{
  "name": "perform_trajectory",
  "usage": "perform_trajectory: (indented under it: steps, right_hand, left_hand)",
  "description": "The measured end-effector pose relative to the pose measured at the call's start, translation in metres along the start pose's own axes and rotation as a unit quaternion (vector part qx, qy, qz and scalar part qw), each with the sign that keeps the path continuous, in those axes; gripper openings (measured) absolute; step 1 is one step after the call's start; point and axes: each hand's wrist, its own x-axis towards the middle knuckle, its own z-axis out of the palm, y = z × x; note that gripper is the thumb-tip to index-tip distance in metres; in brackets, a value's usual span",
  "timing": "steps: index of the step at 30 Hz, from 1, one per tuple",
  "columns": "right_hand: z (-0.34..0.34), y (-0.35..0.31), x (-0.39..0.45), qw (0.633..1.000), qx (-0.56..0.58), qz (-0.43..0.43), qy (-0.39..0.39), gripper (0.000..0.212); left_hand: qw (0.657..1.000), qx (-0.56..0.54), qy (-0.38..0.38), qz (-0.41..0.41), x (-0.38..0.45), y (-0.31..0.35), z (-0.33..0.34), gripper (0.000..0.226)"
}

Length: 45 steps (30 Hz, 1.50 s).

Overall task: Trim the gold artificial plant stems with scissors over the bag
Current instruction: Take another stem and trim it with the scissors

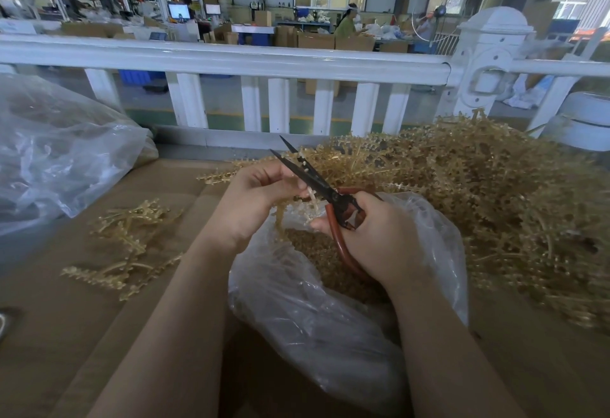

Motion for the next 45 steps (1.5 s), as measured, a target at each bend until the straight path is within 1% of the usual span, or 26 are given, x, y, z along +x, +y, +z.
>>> perform_trajectory:
  steps: [3, 6, 8, 9, 12, 15, 18, 21, 24, 28, 29, 31, 34, 37, 39, 42, 45]
  right_hand:
    - [-0.001, -0.001, 0.000, 1.000, 0.004, 0.008, -0.007, 0.051]
    - [-0.002, -0.004, 0.000, 1.000, 0.001, 0.013, -0.004, 0.050]
    - [-0.002, -0.005, 0.000, 1.000, 0.003, 0.011, -0.001, 0.051]
    - [-0.002, -0.005, 0.000, 1.000, 0.005, 0.010, 0.000, 0.051]
    - [0.000, -0.001, 0.001, 1.000, 0.007, 0.010, 0.005, 0.055]
    - [0.001, 0.000, 0.002, 1.000, 0.014, 0.009, 0.004, 0.064]
    - [0.001, -0.001, 0.002, 1.000, 0.022, 0.012, -0.004, 0.066]
    - [0.000, 0.000, 0.003, 1.000, 0.005, 0.013, -0.015, 0.058]
    - [0.000, 0.001, 0.003, 0.999, -0.005, 0.014, -0.029, 0.054]
    - [0.001, 0.004, 0.003, 0.998, 0.031, 0.041, -0.031, 0.053]
    - [0.001, 0.004, 0.003, 0.998, 0.044, 0.048, -0.024, 0.055]
    - [0.002, 0.004, 0.002, 0.995, 0.083, 0.052, 0.000, 0.059]
    - [0.003, 0.001, 0.003, 0.985, 0.156, 0.066, 0.026, 0.054]
    - [0.003, 0.000, 0.005, 0.976, 0.201, 0.085, 0.018, 0.051]
    - [0.004, 0.000, 0.006, 0.973, 0.214, 0.090, 0.004, 0.046]
    - [0.007, -0.002, 0.007, 0.974, 0.212, 0.084, 0.005, 0.045]
    - [0.009, -0.003, 0.008, 0.971, 0.219, 0.097, 0.000, 0.032]
  left_hand:
    - [1.000, 0.001, -0.007, -0.002, 0.000, 0.000, 0.000, 0.005]
    - [1.000, -0.009, -0.012, -0.005, -0.001, 0.000, 0.000, 0.011]
    - [1.000, -0.012, -0.012, -0.004, -0.001, 0.000, 0.000, 0.007]
    - [1.000, -0.013, -0.013, -0.004, -0.001, 0.000, 0.000, 0.005]
    - [1.000, -0.009, -0.008, -0.006, 0.000, -0.001, -0.001, 0.012]
    - [1.000, -0.017, -0.011, -0.009, 0.001, -0.002, -0.001, 0.006]
    - [1.000, -0.018, -0.006, -0.010, 0.001, -0.003, -0.002, 0.007]
    - [0.999, -0.033, 0.015, -0.016, 0.002, -0.004, -0.002, 0.009]
    - [0.996, -0.073, 0.049, -0.025, 0.003, -0.004, -0.004, 0.011]
    - [0.983, -0.128, 0.119, -0.058, 0.003, -0.005, -0.007, 0.012]
    - [0.981, -0.132, 0.123, -0.064, 0.003, -0.005, -0.008, 0.012]
    - [0.986, -0.118, 0.096, -0.071, 0.004, -0.004, -0.008, 0.013]
    - [0.992, -0.074, 0.044, -0.087, 0.004, -0.003, 0.001, 0.007]
    - [0.995, -0.049, 0.010, -0.085, 0.004, -0.003, 0.010, 0.003]
    - [0.995, -0.051, 0.000, -0.083, 0.004, -0.004, 0.013, 0.003]
    - [0.995, -0.042, -0.007, -0.085, 0.004, -0.005, 0.015, 0.003]
    - [0.997, -0.024, 0.013, -0.076, 0.005, -0.006, 0.017, 0.009]
